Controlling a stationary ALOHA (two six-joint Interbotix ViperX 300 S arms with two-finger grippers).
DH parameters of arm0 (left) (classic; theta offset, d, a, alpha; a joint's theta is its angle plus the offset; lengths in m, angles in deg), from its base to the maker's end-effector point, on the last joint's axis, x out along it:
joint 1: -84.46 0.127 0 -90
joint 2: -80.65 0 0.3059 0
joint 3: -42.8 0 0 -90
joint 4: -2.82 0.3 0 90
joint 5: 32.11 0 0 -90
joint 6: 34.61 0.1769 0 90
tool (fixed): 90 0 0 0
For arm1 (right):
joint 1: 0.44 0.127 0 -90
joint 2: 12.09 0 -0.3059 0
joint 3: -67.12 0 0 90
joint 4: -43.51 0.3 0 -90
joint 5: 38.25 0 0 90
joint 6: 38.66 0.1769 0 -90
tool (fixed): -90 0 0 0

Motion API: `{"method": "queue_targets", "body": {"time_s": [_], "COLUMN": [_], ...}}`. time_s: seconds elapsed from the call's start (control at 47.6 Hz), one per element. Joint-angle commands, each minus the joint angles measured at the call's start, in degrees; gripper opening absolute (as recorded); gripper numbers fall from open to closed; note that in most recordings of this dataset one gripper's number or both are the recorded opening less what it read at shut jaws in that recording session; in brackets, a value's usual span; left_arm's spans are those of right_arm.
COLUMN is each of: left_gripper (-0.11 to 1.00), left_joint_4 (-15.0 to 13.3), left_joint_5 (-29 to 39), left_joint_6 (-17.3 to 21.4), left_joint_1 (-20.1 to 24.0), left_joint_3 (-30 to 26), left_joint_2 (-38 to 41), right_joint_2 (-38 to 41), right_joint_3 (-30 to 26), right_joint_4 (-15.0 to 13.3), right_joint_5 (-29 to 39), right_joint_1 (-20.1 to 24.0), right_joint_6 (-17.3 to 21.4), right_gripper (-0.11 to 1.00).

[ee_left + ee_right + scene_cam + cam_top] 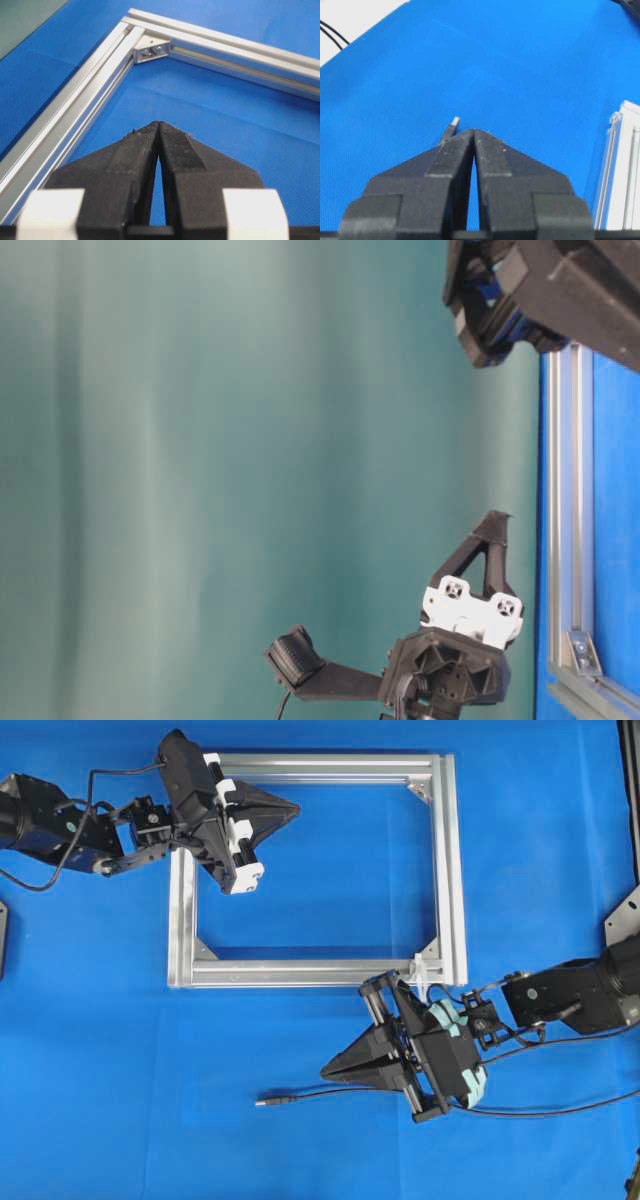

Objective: Insert the wire through the string loop located on the right side.
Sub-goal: 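Open the right gripper and lower it over the black USB cable plug end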

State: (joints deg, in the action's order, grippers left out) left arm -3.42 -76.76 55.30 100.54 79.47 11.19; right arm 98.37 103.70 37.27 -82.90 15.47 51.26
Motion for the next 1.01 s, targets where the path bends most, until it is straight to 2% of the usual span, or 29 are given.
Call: {"method": "queue_targets", "body": {"time_s": [0.0, 0.126, 0.462, 0.567, 0.609, 0.693, 0.903, 0.945, 0.987], "left_gripper": [0.00, 0.00, 0.00, 0.00, 0.00, 0.00, 0.00, 0.00, 0.00], "left_joint_4": [1.1, 1.1, 1.2, 1.2, 1.2, 1.2, 1.2, 1.2, 1.3], "left_joint_5": [0.7, 1.6, 1.7, 1.6, 1.6, 1.6, 1.7, 1.7, 1.7], "left_joint_6": [0.4, 0.4, 0.4, 0.4, 0.4, 0.4, 0.4, 0.4, 0.4], "left_joint_1": [0.3, 0.5, 0.5, 0.5, 0.5, 0.5, 0.7, 0.7, 0.7], "left_joint_3": [-0.7, -0.8, -1.1, -1.1, -1.0, -1.0, -1.0, -1.1, -1.1], "left_joint_2": [-2.9, -3.1, -3.0, -3.1, -3.1, -3.1, -3.1, -3.0, -3.1], "right_joint_2": [-2.3, -2.5, -2.5, -2.5, -2.5, -2.5, -2.5, -2.5, -2.4], "right_joint_3": [-1.1, -1.8, -2.2, -2.2, -2.3, -2.3, -2.1, -2.2, -2.2], "right_joint_4": [-0.3, -0.3, 0.0, 0.1, 0.2, 0.2, 0.4, 0.5, 0.6], "right_joint_5": [0.0, 3.1, 4.8, 4.8, 4.8, 5.0, 5.0, 5.1, 5.0], "right_joint_1": [0.8, 0.9, 1.2, 1.3, 1.3, 1.4, 1.4, 1.4, 1.4], "right_joint_6": [-0.2, 0.4, 0.7, 0.9, 1.4, 2.8, 3.9, 3.9, 3.9], "right_gripper": [0.00, -0.06, -0.06, -0.01, 0.04, 0.21, 0.82, 0.91, 0.94]}}
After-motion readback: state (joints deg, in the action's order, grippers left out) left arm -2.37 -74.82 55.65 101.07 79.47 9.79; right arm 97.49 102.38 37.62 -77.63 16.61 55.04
